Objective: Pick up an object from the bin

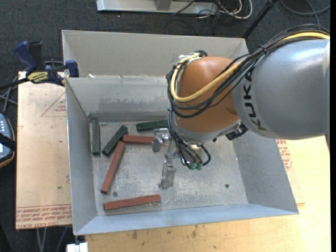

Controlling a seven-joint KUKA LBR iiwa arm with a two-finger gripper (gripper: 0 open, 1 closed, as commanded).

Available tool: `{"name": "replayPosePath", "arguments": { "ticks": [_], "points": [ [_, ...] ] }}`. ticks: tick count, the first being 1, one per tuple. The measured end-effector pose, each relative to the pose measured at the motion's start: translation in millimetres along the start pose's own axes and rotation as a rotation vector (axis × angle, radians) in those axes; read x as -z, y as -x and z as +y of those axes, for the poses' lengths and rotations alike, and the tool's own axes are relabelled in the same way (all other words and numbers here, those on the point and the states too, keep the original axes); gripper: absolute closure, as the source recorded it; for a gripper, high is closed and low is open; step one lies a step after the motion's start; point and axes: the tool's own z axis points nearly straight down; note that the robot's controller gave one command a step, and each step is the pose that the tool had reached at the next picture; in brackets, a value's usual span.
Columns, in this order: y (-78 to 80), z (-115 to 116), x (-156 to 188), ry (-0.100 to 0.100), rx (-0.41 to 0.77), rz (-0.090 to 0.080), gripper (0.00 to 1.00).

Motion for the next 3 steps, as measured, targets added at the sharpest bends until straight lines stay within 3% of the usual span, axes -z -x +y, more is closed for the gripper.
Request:
{"name": "replayPosePath", "arguments": {
  "ticks": [1, 2, 3],
  "points": [
    [1.7, -1, 4, 0.001, -0.003, -0.008, 0.00],
    [1.4, 7, -59, 0.002, 0.065, -0.014, 0.00],
    [-6.5, 4, -79, 0.003, 0.105, -0.011, 0.00]
  ]
}}
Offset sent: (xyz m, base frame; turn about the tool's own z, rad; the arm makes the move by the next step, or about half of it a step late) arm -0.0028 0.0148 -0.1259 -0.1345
